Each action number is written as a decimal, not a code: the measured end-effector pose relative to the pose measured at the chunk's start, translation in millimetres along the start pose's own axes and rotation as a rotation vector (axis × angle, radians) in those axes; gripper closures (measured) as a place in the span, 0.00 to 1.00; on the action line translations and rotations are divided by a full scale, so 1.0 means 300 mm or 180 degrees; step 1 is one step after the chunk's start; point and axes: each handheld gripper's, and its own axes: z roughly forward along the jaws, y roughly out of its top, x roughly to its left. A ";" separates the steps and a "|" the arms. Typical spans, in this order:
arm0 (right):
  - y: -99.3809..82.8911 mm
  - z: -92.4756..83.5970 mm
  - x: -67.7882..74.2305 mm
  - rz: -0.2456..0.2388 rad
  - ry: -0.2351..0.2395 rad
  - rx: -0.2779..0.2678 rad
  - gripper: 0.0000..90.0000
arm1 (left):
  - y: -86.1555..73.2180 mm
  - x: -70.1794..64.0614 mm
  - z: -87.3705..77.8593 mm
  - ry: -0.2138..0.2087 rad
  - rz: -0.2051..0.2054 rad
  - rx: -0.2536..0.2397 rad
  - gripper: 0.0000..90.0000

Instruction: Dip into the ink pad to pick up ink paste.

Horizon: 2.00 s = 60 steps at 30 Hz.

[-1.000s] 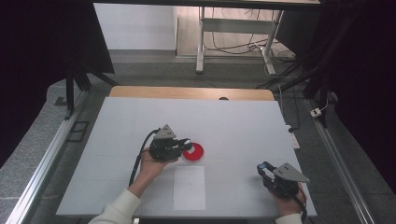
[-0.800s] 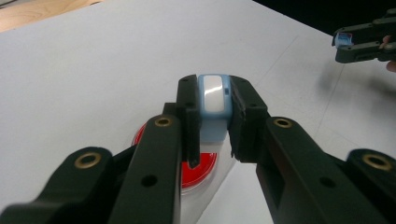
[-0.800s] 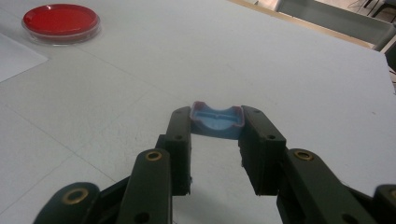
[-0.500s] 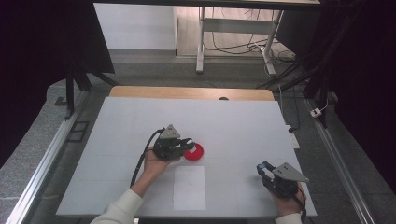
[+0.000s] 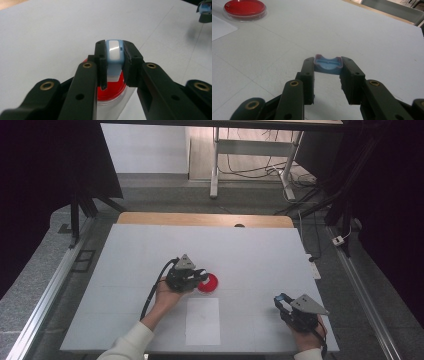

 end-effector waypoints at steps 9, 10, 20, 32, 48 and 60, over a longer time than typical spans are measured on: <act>-0.002 0.001 0.000 -0.0004 -0.0007 0.0020 0.72 | -0.007 0.003 0.022 0.0095 0.0051 0.0105 0.84; -0.002 0.001 0.000 -0.0006 -0.0005 0.0023 0.72 | -0.007 0.003 0.024 0.0135 0.0068 0.0120 0.84; -0.003 0.004 0.003 -0.0015 0.0009 0.0043 0.72 | -0.015 0.019 0.041 0.0090 0.0016 0.0134 0.84; -0.004 0.005 0.002 -0.0019 0.0012 0.0053 0.72 | -0.019 0.017 0.051 0.0069 0.0075 0.0233 0.84; -0.003 0.005 0.000 -0.0025 0.0001 0.0070 0.72 | -0.022 0.017 0.058 0.0131 0.0126 0.0274 0.84; -0.003 0.006 0.001 -0.0022 0.0007 0.0055 0.72 | -0.023 0.008 0.061 0.0173 0.0162 0.0280 0.84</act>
